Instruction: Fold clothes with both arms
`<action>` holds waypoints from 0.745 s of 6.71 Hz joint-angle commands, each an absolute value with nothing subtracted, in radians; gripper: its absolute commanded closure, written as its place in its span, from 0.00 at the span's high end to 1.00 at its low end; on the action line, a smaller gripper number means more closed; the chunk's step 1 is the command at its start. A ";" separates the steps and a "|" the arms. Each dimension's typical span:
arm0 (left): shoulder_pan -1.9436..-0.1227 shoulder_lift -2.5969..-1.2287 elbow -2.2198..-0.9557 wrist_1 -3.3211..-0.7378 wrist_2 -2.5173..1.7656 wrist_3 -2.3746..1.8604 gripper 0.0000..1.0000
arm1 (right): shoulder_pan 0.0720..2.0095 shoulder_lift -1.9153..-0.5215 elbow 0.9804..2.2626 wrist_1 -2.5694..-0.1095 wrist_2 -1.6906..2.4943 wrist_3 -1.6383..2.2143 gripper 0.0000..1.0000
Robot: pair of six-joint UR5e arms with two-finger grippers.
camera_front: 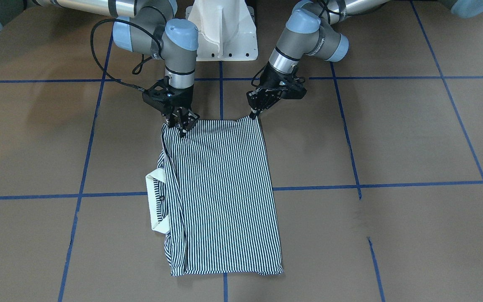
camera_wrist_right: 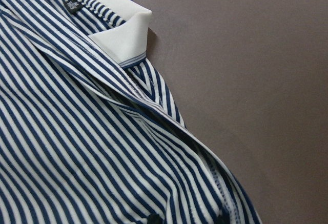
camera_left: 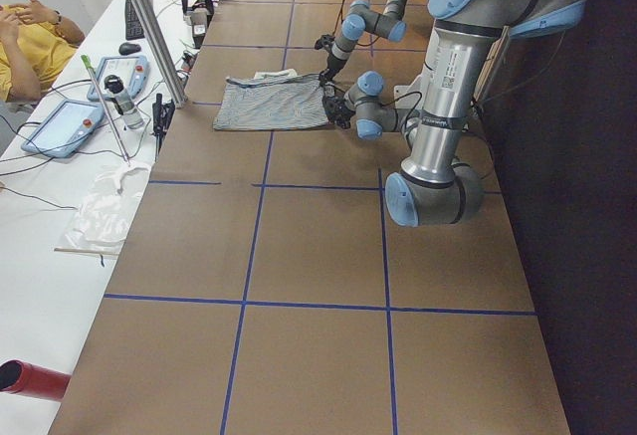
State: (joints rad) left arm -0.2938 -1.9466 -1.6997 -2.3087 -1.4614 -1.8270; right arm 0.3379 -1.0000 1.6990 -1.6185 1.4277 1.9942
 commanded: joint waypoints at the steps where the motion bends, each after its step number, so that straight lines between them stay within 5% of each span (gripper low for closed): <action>1: -0.290 -1.947 -1.700 -2.309 -1.460 -1.827 0.00 | 0.339 -0.997 1.700 -1.621 1.428 1.994 0.00; 5: -0.298 -1.931 -1.791 -2.268 -1.479 -1.815 0.00 | 0.342 -1.012 1.751 -1.621 1.428 1.991 0.00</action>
